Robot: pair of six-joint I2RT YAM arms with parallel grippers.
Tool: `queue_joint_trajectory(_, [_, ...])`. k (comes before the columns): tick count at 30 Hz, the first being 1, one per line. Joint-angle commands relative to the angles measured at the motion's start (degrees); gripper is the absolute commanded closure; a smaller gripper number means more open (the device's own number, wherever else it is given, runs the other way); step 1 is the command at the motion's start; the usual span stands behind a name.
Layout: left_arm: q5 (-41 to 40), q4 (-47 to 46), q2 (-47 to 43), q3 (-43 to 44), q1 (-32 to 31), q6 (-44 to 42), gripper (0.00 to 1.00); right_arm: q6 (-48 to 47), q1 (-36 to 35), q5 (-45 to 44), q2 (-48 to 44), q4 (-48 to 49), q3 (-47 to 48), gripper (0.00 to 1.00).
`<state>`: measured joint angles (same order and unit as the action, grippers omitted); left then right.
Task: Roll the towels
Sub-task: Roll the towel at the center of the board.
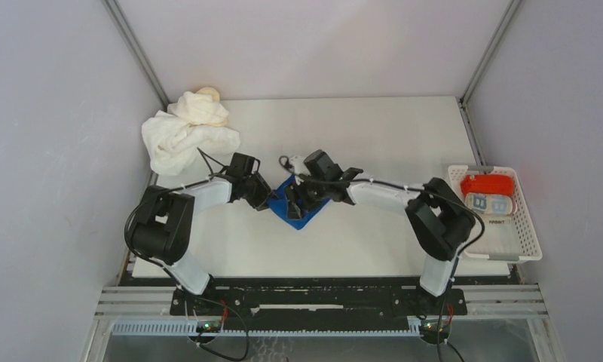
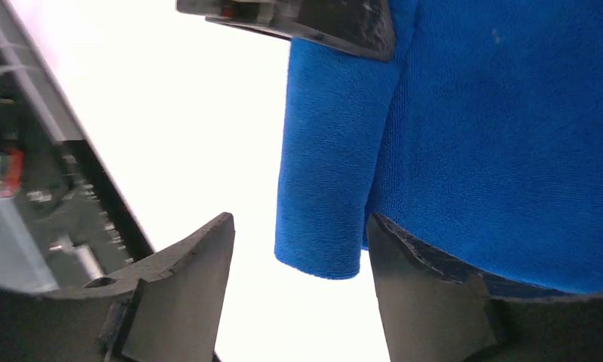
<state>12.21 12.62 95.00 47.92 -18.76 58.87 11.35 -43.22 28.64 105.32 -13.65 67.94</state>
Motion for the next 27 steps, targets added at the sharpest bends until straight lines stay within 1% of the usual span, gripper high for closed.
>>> queue_joint_trajectory(1, [-2.2, 6.1, 1.9, 1.1, -0.7, -3.6, 0.61, -10.4, -9.9, -30.4, -6.9, -2.1, -1.5, 0.33])
queue_joint_trajectory(4, [-2.4, 7.1, 2.2, 1.7, -0.7, -3.9, 0.61, -16.3, -17.0, -43.1, -6.8, -0.7, -1.5, 0.28])
queue_joint_trajectory(6, [-2.3, 7.3, 2.4, 1.9, -0.9, -4.2, 0.61, -19.0, -20.6, -49.6, -5.4, 1.0, -1.5, 0.25])
queue_joint_trajectory(9, [-2.3, 7.4, 2.6, 2.0, -0.9, -4.3, 0.61, -21.5, -23.7, -56.9, -2.9, 3.3, -1.4, 0.23])
queue_joint_trajectory(13, [-2.1, 7.5, 3.0, 2.1, -1.0, -4.4, 0.6, -25.0, -26.3, -63.9, 1.1, 5.5, -1.5, 0.24])
queue_joint_trajectory(18, [-2.1, 7.9, 3.3, 2.4, -1.0, -4.5, 0.6, -29.8, -29.1, -68.5, 6.4, 8.3, -1.6, 0.27])
queue_joint_trajectory(21, [-2.1, 8.1, 3.3, 2.5, -1.0, -4.6, 0.6, -30.7, -30.0, -70.1, 9.0, 9.2, -1.6, 0.31])
queue_joint_trajectory(22, [-2.2, 8.1, 3.2, 2.4, -1.0, -4.6, 0.6, -30.4, -29.9, -70.2, 9.5, 9.0, -1.6, 0.34])
queue_joint_trajectory(24, [-2.0, 8.2, 2.7, 2.5, -1.0, -4.5, 0.59, -29.0, -29.5, -68.9, 9.8, 7.7, -1.6, 0.42])
queue_joint_trajectory(25, [-1.9, 8.2, 2.2, 2.5, -1.0, -4.4, 0.58, -28.1, -29.0, -67.7, 9.4, 6.8, -1.6, 0.48])
queue_joint_trajectory(27, [-1.8, 8.3, 0.9, 2.5, -1.0, -4.3, 0.52, -26.0, -27.4, -63.7, 8.3, 4.9, -1.7, 0.55])
